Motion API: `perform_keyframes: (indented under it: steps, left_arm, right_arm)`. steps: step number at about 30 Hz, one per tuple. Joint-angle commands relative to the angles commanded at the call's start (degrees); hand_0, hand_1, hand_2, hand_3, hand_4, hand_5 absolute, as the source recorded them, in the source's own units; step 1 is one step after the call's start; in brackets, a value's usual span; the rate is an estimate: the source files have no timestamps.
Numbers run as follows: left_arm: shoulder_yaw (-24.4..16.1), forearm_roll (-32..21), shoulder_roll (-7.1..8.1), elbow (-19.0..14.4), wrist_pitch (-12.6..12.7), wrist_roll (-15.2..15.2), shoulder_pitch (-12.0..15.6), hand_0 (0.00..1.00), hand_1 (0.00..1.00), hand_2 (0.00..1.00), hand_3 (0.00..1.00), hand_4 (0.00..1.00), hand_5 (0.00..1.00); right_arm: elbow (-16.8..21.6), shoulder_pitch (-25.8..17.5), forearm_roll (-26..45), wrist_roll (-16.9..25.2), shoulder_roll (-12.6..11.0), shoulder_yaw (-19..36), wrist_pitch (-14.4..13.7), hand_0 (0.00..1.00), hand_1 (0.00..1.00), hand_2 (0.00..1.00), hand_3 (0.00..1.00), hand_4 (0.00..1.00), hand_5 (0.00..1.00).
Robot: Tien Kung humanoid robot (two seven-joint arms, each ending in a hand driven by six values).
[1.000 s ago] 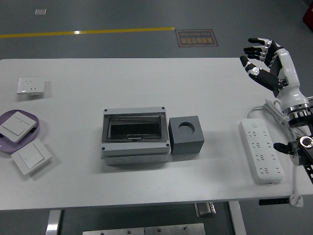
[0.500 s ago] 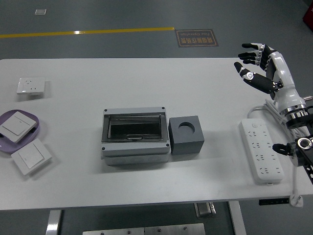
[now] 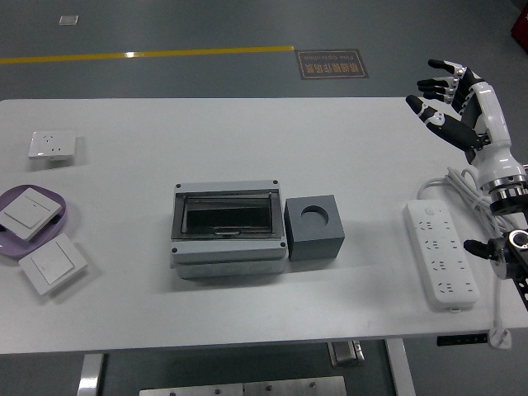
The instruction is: Pick up the cylinder from the cube,place it in the box,flap close box
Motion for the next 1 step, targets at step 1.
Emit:
perform_keyframes:
  steps: [1]
  left_arm:
    - [-0.04,0.0,0.07,0.04,-0.07,-0.04,0.11,0.61,0.623,0.622,0.641,0.707,0.246]
  right_arm:
    - [0.16,-0.21,-0.17,-0.36,0.01,0.46,0.25,0.635,0.618,0.588,0.746,0.947,0.362]
